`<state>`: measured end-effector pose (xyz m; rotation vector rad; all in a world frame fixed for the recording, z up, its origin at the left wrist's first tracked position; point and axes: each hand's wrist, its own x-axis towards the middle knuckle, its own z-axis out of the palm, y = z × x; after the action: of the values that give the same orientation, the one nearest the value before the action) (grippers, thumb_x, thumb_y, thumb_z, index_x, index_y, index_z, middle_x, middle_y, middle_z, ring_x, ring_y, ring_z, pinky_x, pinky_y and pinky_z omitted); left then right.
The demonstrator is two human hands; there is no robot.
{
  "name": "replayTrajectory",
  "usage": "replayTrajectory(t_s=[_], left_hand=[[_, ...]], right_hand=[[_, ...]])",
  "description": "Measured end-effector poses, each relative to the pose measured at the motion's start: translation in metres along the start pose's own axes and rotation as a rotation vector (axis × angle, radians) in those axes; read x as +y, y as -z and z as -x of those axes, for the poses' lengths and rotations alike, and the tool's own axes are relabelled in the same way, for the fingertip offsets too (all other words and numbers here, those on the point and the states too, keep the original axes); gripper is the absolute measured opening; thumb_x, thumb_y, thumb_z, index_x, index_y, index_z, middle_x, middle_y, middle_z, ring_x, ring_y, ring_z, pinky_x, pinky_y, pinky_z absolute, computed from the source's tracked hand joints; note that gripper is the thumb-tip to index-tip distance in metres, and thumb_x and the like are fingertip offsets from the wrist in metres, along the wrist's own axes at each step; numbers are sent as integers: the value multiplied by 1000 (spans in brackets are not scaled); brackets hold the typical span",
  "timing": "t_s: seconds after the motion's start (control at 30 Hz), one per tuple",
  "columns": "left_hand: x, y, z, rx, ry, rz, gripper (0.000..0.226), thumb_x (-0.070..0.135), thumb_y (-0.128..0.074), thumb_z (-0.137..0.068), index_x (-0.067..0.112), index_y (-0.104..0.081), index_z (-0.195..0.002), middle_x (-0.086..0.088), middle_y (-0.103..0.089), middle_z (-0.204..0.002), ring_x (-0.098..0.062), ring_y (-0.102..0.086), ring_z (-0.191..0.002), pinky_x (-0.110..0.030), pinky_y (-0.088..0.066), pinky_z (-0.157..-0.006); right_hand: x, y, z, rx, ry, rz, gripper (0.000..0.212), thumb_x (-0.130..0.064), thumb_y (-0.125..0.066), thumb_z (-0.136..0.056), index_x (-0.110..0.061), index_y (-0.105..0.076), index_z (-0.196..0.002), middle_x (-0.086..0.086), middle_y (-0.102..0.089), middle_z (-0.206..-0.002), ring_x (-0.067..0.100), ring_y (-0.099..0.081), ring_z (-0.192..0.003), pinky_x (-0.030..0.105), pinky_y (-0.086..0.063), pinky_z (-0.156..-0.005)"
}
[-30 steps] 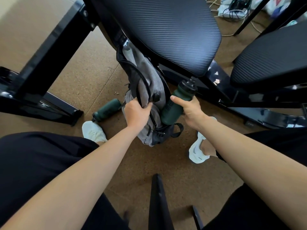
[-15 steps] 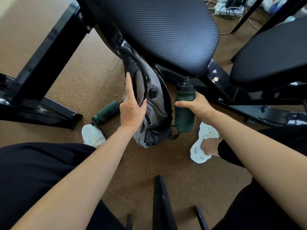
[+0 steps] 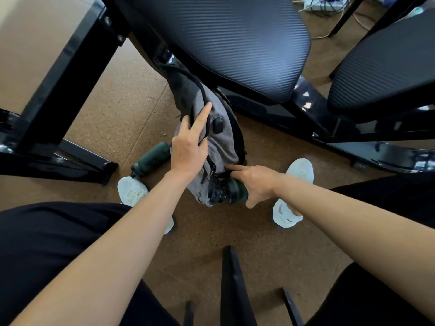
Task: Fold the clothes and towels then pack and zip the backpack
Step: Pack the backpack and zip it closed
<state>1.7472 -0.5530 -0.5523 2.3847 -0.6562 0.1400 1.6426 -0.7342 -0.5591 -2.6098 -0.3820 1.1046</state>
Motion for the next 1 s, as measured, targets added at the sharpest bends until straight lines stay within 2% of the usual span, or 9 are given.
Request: replayTrajectory(t_s=[0.1,0.2,0.33,0.4,0.47,0.53,0.67,0.8,1.0], left_hand=[[-2,3,-7,16,84,32,74,-4,-66,-88,25,-47,-153,-17,-58,-116,-28,-60,-78,-37,-49,-85],[-7,3,-21,60,217,41,70,-2,-62,-88,29,-47,-149,-16,-59,-125,-35,-62,-102,-45,-49,-88],[-14,1,-33,44,282,-5,68,-2,-61,-86,27,-48,-146,-16,-59,-123,-40,-61,-107,-48,-50,-86],[-13,0,-34,41,260,-18,66,-1,-61,-86,27,-49,-144,-16,-59,-121,-40,-62,-104,-49,-51,-85],[-13,-1,-33,46,206,-27,64,-1,-61,-87,28,-47,-142,-16,-59,-121,-38,-62,-104,-49,-52,-86],[-14,0,-30,53,189,-16,62,-1,-62,-88,27,-47,-142,-16,-59,-124,-36,-62,-108,-48,-51,-89],[-17,3,-30,77,234,15,62,0,-64,-88,24,-49,-144,-15,-58,-123,-34,-61,-108,-44,-49,-91],[-12,2,-28,77,273,50,63,0,-66,-89,23,-50,-145,-11,-59,-127,-29,-60,-114,-31,-40,-93],[-9,0,-28,142,368,147,63,-1,-67,-86,24,-50,-141,1,-60,-132,-20,-58,-120,-34,-42,-100]], right_hand=[[-4,-5,11,14,58,62,81,-39,-80,-69,-21,-47,-140,-1,-53,-137,25,-61,-115,33,-53,-84],[-8,-20,17,49,81,168,82,-44,-79,-68,-18,-48,-139,1,-51,-140,26,-64,-111,36,-54,-84],[-9,-23,19,72,29,260,84,-48,-80,-70,-19,-47,-141,3,-43,-151,28,-64,-110,37,-54,-86],[-3,-19,20,50,-20,30,73,-44,-82,-69,-23,-52,-132,0,-51,-142,26,-65,-107,32,-56,-79],[6,-12,24,52,-66,-410,58,-36,-87,-66,-25,-57,-114,-7,-64,-114,19,-66,-98,24,-54,-75],[12,0,30,102,-116,-832,50,-23,-90,-67,-26,-63,-109,-11,-70,-103,8,-68,-92,19,-52,-77],[22,23,29,580,-259,-1448,48,-7,-90,-67,-18,-65,-107,-2,-75,-101,8,-71,-90,27,-51,-81],[23,37,22,892,-294,-1744,55,-14,-89,-72,-17,-64,-121,-2,-73,-118,13,-68,-111,34,-54,-90],[-8,0,5,929,-315,-2056,57,-5,-89,-72,-8,-66,-124,9,-73,-122,26,-68,-116,48,-56,-100]])
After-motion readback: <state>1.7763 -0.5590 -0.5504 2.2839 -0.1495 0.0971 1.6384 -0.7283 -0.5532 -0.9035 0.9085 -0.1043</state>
